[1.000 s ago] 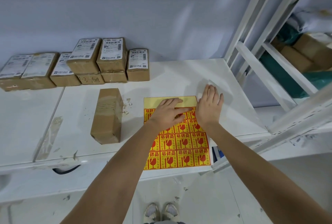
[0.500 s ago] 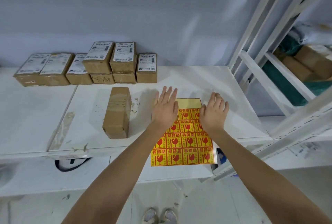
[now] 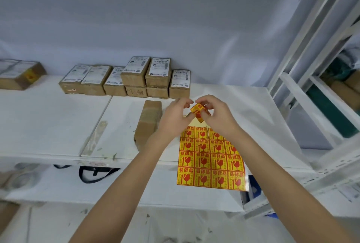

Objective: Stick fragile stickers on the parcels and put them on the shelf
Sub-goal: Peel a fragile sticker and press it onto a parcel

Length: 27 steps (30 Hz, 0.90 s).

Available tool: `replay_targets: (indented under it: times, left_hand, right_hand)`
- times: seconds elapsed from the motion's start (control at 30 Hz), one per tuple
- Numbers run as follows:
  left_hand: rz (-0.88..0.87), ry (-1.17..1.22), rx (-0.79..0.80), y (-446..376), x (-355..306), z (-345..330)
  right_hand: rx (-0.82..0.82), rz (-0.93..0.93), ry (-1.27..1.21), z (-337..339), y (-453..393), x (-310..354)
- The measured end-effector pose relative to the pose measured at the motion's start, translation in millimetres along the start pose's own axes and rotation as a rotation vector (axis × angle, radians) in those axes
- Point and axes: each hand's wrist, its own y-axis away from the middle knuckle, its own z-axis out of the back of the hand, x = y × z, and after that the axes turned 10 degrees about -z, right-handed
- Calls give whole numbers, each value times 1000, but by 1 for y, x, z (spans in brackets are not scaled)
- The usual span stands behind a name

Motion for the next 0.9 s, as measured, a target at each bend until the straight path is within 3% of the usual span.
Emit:
replay_targets:
  times: [0.13,0.23,0.4,0.6,0.9]
  left_hand:
    - [147,251,2,4,-4,9]
    - [157,270,-39,8,-2,13]
    - [161,257,-111,15,-3,26]
    - [251,282,-240,25,0,42]
    - [292,341,-341,40,21,63]
  right_hand:
    - [49,29,-11,-3,-1,5]
    - [121,48,-29,-3,-2,10]
    - [101,34,-99,-9,-3,18]
    - [-21,-126,-309,-26,-9,26]
    - [91,-335,-505,-61,2,41]
